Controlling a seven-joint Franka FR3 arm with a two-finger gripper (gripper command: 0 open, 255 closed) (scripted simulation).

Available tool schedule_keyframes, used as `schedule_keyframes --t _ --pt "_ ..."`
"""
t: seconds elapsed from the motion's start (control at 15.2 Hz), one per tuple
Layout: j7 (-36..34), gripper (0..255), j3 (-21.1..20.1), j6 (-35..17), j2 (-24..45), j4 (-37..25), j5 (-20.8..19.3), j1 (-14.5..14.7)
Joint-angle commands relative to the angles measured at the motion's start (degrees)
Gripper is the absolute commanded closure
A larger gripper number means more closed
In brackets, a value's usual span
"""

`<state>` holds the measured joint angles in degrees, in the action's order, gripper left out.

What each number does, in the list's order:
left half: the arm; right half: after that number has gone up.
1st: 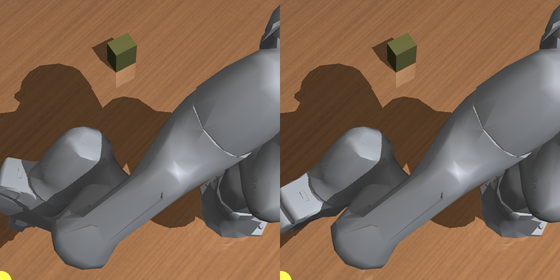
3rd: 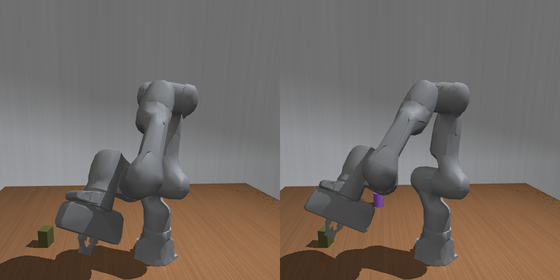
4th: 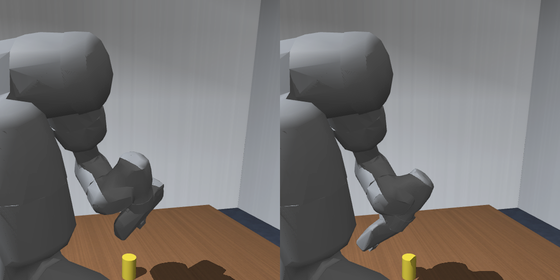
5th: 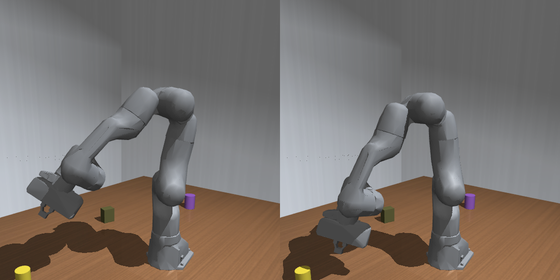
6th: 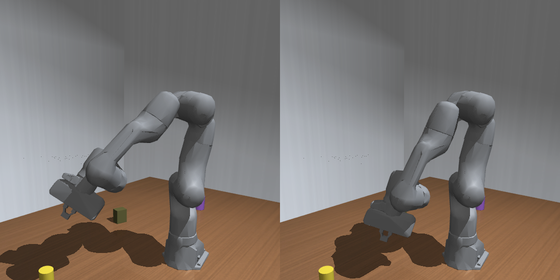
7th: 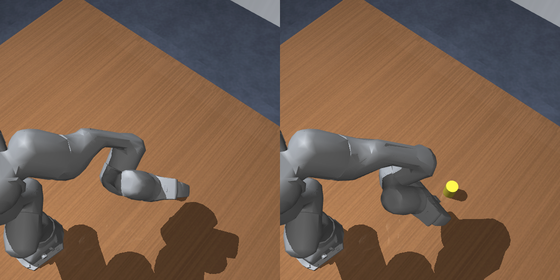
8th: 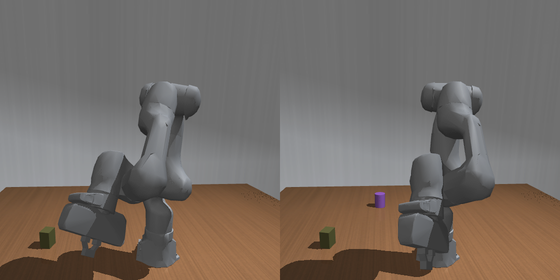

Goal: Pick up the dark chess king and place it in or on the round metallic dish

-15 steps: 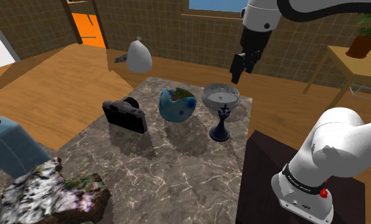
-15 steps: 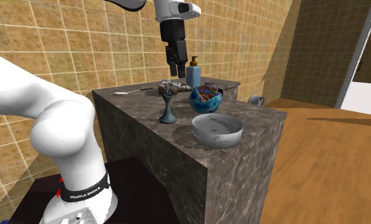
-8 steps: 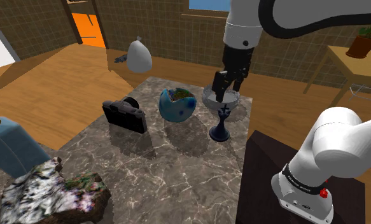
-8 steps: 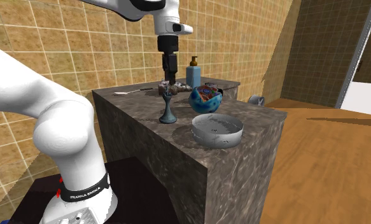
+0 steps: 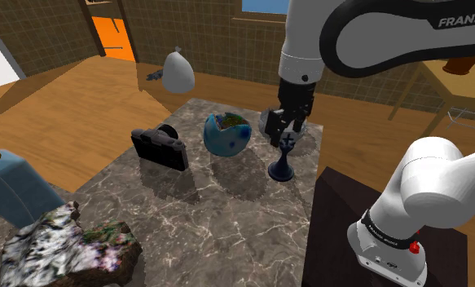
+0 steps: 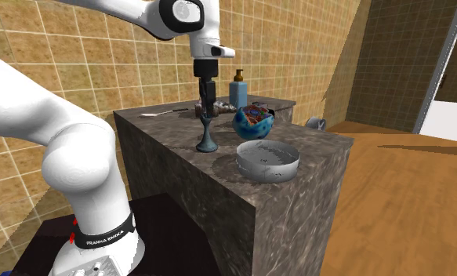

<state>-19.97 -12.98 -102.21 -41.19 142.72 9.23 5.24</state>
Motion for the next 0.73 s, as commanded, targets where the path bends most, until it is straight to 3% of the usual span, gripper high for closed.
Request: schedule_keyframes --t 0.0,0.46,0.53,0.66 --pt "0.1 0 -0.1 -1.1 0.1 1.1 0.1 0.0" --pt "0.1 0 -0.1 -1.1 0.1 1.0 0.1 0.0" --pt "0.1 255 -0.1 -1.1 0.1 1.0 0.1 0.0" --pt "0.1 255 -0.1 -1.1 0.1 1.0 0.1 0.0"
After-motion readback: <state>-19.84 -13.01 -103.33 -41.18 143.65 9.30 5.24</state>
